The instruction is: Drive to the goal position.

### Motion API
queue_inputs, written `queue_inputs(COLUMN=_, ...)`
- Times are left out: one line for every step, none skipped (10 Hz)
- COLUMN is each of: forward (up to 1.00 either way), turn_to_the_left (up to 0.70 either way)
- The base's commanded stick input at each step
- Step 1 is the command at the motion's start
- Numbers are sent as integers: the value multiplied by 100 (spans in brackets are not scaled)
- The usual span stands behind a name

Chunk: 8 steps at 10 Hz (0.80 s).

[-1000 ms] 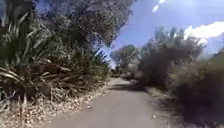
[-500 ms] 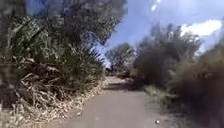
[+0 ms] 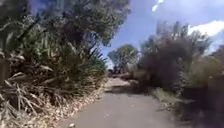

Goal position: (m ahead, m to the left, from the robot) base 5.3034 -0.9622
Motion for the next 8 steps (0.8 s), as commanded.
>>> queue_inputs(forward=100, turn_to_the_left=-14)
queue_inputs(forward=100, turn_to_the_left=0)
queue_inputs(forward=100, turn_to_the_left=0)
queue_inputs(forward=100, turn_to_the_left=0)
queue_inputs(forward=100, turn_to_the_left=0)
queue_inputs(forward=100, turn_to_the_left=0)
queue_inputs(forward=100, turn_to_the_left=0)
queue_inputs(forward=100, turn_to_the_left=0)
